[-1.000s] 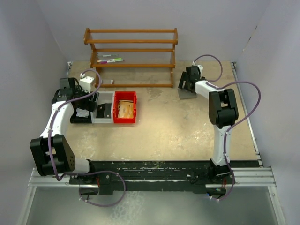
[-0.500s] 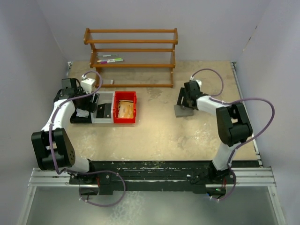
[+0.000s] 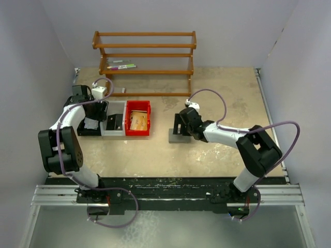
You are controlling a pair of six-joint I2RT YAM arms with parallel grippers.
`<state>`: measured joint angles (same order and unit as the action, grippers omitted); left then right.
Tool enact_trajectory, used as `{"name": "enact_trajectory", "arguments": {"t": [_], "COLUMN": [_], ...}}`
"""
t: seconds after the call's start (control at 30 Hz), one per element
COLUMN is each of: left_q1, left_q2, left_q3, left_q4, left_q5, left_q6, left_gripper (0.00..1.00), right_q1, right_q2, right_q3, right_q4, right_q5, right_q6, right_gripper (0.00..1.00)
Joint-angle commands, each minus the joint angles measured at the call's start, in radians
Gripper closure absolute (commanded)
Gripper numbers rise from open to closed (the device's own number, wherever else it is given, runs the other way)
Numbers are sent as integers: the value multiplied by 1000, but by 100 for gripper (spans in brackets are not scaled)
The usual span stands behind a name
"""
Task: Take the credit cards out of the card holder
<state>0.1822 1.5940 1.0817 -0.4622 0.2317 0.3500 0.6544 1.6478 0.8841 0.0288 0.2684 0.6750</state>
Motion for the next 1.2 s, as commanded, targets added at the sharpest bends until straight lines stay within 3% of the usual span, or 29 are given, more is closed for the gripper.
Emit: {"name": "enact_trajectory", "arguments": {"t": [0.0,0.13,0.57,0.9,1.17], "left_q1": [-1,-48,-209,-232,-219], "left_q2": [49,53,-5,-73,-100], "left_q3": [71,62,16,-41,-44], "left_q4": [40,43,55,51,39], "left_q5": [40,42,-52,-180,-175], "left_q6": [-49,-76,-357,-553,-608], "left_gripper": [41,57,64,68,69], "right_q1": [20,24,160,154,155], "right_q2": [-99,-202,-192,-141,44], "right_q3": [-11,-64,-194,-37,60], "right_q4": [30,26,100,-108,-98], "right_q5": [24,18,19,175,183], "right_q6": [28,8,63,49,-34], "right_gripper": [15,12,9,4,0]}}
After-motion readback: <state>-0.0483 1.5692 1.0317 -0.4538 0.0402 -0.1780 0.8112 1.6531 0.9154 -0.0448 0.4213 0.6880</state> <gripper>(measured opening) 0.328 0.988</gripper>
